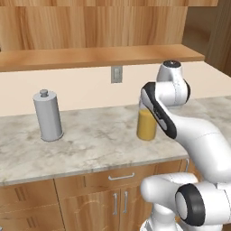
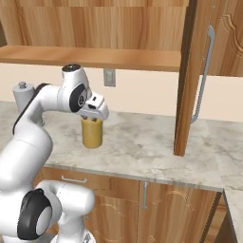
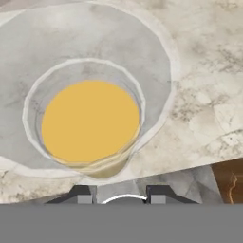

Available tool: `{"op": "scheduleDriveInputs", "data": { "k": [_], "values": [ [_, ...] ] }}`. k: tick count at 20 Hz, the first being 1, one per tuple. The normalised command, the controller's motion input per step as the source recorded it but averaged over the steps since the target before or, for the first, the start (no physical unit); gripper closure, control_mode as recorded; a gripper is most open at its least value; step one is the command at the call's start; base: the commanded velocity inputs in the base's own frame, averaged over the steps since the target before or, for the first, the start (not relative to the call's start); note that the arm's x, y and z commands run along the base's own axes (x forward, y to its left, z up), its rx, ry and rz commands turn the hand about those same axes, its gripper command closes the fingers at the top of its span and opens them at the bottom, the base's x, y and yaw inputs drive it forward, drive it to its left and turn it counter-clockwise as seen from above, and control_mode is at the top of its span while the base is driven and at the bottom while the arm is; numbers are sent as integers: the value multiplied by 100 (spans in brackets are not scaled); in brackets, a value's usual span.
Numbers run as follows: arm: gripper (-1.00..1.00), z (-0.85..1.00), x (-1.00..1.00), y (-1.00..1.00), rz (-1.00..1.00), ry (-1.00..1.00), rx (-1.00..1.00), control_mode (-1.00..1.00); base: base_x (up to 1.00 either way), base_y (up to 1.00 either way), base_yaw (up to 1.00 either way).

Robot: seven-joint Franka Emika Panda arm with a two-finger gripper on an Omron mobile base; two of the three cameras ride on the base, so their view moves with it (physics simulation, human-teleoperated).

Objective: There is a tray on the dining counter. Grab the cup, mug, and pitcher and place them on the tray. The pitcher may be placed next to the tray if it cannot fit the tray.

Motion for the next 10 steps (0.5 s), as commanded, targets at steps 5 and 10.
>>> {"op": "scheduleDriveInputs", "data": {
  "k": [5,10],
  "values": [
    [100,5,-34,15,0,0,-4,-100,0,0,0],
    [100,1,-25,16,0,0,-4,-100,0,0,0]
  ]
}}
